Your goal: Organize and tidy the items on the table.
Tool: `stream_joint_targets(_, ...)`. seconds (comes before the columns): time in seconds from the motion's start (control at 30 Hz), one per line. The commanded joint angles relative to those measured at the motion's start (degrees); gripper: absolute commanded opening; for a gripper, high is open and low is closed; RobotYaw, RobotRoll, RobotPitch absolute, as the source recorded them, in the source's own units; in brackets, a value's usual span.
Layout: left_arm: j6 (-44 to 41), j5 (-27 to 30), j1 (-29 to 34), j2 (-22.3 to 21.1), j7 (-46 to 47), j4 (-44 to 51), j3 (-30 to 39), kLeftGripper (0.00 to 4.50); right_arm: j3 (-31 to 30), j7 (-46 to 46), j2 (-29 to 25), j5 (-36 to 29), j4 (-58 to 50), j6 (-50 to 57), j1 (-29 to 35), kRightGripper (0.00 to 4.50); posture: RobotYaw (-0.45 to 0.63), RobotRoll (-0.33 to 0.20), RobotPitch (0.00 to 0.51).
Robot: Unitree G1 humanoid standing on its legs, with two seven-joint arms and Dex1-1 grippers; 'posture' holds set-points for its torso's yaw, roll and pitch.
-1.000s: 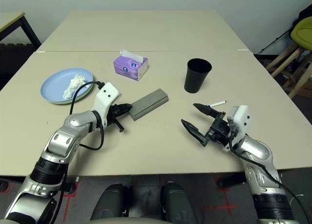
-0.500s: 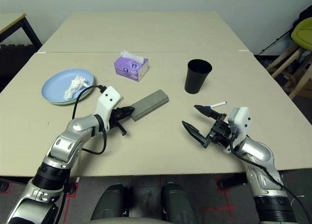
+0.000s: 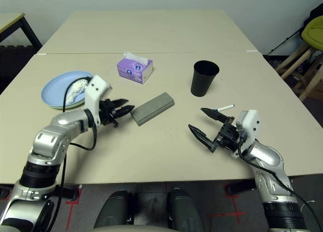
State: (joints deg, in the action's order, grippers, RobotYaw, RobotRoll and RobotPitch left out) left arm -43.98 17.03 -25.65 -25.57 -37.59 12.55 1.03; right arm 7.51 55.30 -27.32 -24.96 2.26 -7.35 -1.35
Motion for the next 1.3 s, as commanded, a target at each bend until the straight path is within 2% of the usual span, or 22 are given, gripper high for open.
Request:
stream_joint_targets(0.03, -0.58, 3.17, -1.57, -1.06, -0.67, -0.21, 2.9, 4.39, -0.3, 0.32, -0.2, 0.59, 1.24, -0.46, -0.9, 4.5, 0.1, 0.0, 0.064)
stream_joint_targets(0.3, 3.57, 5.86, -0.38, -4.98, -1.4, -2.14, 9.33, 4.48, -0.49, 1.29, -0.32, 1.24, 3.56, -1.2, -3.0, 4.5, 0.11, 0.0, 0.059)
stream_joint_targets(0.53, 10.31, 9.02, 9.51, -8.99, -8.52, 2.58, 11.14, 4.48, -0.67, 2.37, -0.33, 1.59, 5.65, -2.04, -4.46, 4.5, 0.13, 0.0, 0.055)
stream_joint_targets(0.77, 16.01, 12.42, 18.85, -10.48, -15.26, 9.18, 10.82, 4.48, -0.9, 3.32, -0.25, 1.95, 7.79, -2.95, -6.01, 4.5, 0.15, 0.0, 0.051)
stream_joint_targets(1.07, 21.63, 13.0, 22.06, -12.78, -21.15, 10.03, 9.65, 4.48, -0.67, 4.0, -0.36, 2.1, 8.66, -3.45, -6.42, 4.5, 0.14, 0.0, 0.054)
stream_joint_targets(1.3, 26.6, 15.47, 24.37, -11.67, -24.06, 10.33, 11.06, 4.48, -0.38, 4.5, -0.68, 2.14, 9.27, -3.87, -6.38, 4.5, 0.14, 0.0, 0.058)
